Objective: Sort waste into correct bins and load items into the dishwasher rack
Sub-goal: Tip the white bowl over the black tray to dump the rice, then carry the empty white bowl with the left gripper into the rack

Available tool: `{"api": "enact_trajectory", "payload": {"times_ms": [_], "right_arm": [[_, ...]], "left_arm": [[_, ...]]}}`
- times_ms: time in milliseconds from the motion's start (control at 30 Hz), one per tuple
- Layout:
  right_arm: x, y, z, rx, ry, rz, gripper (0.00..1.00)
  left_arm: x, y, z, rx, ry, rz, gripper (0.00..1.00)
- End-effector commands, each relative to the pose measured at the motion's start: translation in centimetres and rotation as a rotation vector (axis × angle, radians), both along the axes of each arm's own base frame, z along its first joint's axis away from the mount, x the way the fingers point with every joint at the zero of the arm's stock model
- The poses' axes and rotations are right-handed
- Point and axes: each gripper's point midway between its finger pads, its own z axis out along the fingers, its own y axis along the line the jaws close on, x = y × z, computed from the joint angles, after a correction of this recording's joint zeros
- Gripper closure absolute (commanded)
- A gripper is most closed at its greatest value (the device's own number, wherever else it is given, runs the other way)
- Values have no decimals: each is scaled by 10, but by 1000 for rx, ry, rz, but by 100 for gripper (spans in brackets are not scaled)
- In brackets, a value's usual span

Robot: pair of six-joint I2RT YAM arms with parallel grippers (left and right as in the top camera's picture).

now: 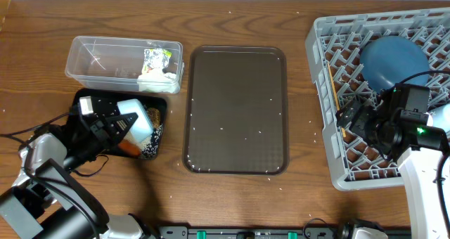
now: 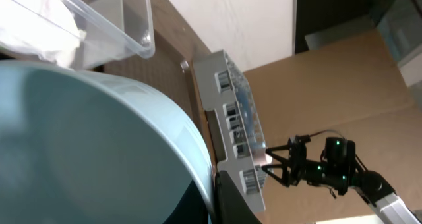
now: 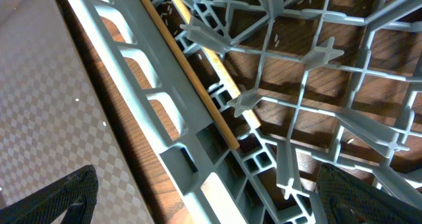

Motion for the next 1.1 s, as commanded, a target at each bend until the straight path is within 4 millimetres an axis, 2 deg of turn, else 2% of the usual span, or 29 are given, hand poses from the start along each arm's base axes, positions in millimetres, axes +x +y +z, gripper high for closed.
{"api": "enact_trajectory", "payload": {"times_ms": [0,100,233,333,433,600,700,833,967,1067], "right_arm": [[0,-1,-1,-4,-1,5,1],[1,6,0,14,-10,46,2],[4,22,3,26,-39,155,2],[5,30,5,29,-50,193,2],[8,39,7,44,-70,223,1],[13,52,13,84,-104,263,1],[12,64,16,118,-121,324,1],[9,78,18,123,-144,434,1],[9,74,17,102,-140,427,1],[11,64,18,116,-136,352,1]], "left_arm": [[-4,-21,-6,44,12,-79,94],[-7,-46,-3,102,-3,-179,94],[-14,-92,10,239,-58,-369,94],[-21,-121,11,415,-46,-498,94],[-27,-146,6,662,-45,-587,94],[-30,-184,4,898,-128,-623,94],[-39,-210,4,942,-209,-688,94],[-38,-233,7,968,-240,-665,94],[-26,-264,31,851,-271,-568,94],[-14,-288,59,723,-333,-504,94]]}}
